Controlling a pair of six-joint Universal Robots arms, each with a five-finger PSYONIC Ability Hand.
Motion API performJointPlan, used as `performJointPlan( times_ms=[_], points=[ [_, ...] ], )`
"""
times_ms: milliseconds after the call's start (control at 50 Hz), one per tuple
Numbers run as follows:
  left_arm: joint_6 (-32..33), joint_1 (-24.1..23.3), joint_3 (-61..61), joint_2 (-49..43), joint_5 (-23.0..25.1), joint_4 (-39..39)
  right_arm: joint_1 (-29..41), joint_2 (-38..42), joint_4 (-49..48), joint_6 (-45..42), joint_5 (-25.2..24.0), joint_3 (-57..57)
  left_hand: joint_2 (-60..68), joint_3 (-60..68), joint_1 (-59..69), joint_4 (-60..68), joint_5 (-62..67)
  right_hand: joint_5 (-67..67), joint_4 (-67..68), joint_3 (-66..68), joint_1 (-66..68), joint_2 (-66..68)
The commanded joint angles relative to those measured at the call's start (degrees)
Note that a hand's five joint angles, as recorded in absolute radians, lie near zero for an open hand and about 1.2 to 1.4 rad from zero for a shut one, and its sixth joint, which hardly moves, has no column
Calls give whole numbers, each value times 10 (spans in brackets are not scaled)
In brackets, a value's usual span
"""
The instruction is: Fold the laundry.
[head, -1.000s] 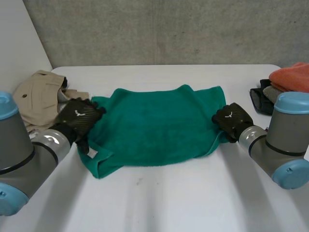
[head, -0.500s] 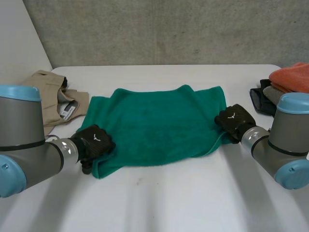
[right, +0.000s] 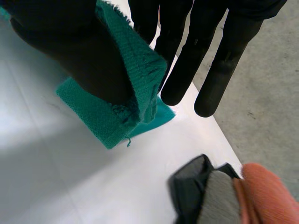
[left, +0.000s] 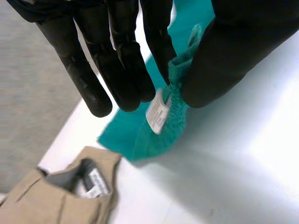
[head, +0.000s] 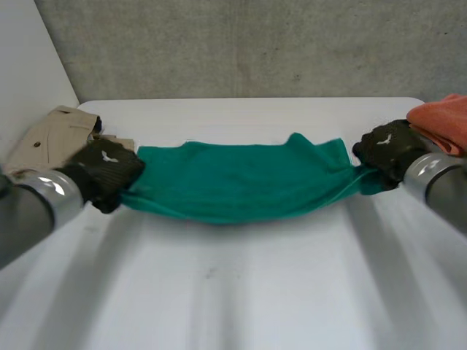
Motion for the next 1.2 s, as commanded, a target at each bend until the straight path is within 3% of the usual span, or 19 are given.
performJointPlan(
  times_ms=[20, 100, 200, 360, 420, 500, 520, 640, 680, 740, 820, 980, 1080, 1200],
  points=[
    [-39, 24, 1, 110, -20, -143, -35, -80, 231, -94, -26, -58, 116, 118, 134, 113, 137, 111, 108, 112, 169, 113],
    [-52, 17, -8, 112, -2, -187, -40, -84, 298, -170, -75, -64, 116, 118, 134, 113, 137, 114, 111, 116, 172, 117],
    [-73, -3, 1, -1, -13, -132, -19, -18, 298, -202, -81, -53, 116, 118, 134, 113, 137, 114, 111, 116, 172, 117],
    [-91, -6, 173, -180, -89, -22, 9, 138, 253, -188, 23, -182, 116, 118, 134, 113, 137, 116, 113, 118, 174, 119],
    [-112, -7, 249, -203, -76, 16, 20, 168, 213, -176, 47, -257, 116, 118, 134, 113, 137, 116, 113, 118, 174, 119],
    [-173, -6, 356, -207, -60, 112, 27, 184, 84, -126, 56, -374, 116, 118, 134, 113, 137, 116, 113, 118, 174, 119],
    [-201, -4, 383, -201, -62, 165, 27, 179, 11, -92, 55, -396, 116, 118, 134, 113, 137, 116, 113, 118, 174, 119],
    [-276, 2, 396, -172, -93, 364, 18, 118, -277, 44, 13, -321, 116, 118, 134, 113, 137, 104, 101, 106, 162, 107],
    [-278, 0, 386, -164, -98, 380, 14, 94, -387, 90, -21, -268, 116, 118, 134, 113, 137, 104, 101, 106, 162, 107],
    [-274, -1, 368, -157, -95, 362, 6, 76, -444, 119, -48, -223, 116, 118, 134, 113, 137, 104, 101, 106, 162, 107],
    [-266, -1, 314, -145, -99, 329, 4, 77, -432, 129, -68, -200, 116, 118, 134, 113, 137, 104, 101, 106, 162, 107],
    [-254, -2, 124, -135, -145, 324, -10, 137, -269, 115, -88, -180, 116, 118, 134, 113, 137, 104, 101, 106, 162, 107],
    [-250, -15, 19, -154, -155, 333, -8, 184, -193, 60, -100, -141, 116, 118, 134, 113, 137, 104, 101, 106, 162, 107],
    [-218, -25, -65, -187, -157, 361, -8, 217, -130, -22, -80, -92, 116, 118, 134, 113, 137, 37, 34, 38, 95, 39]
  ],
)
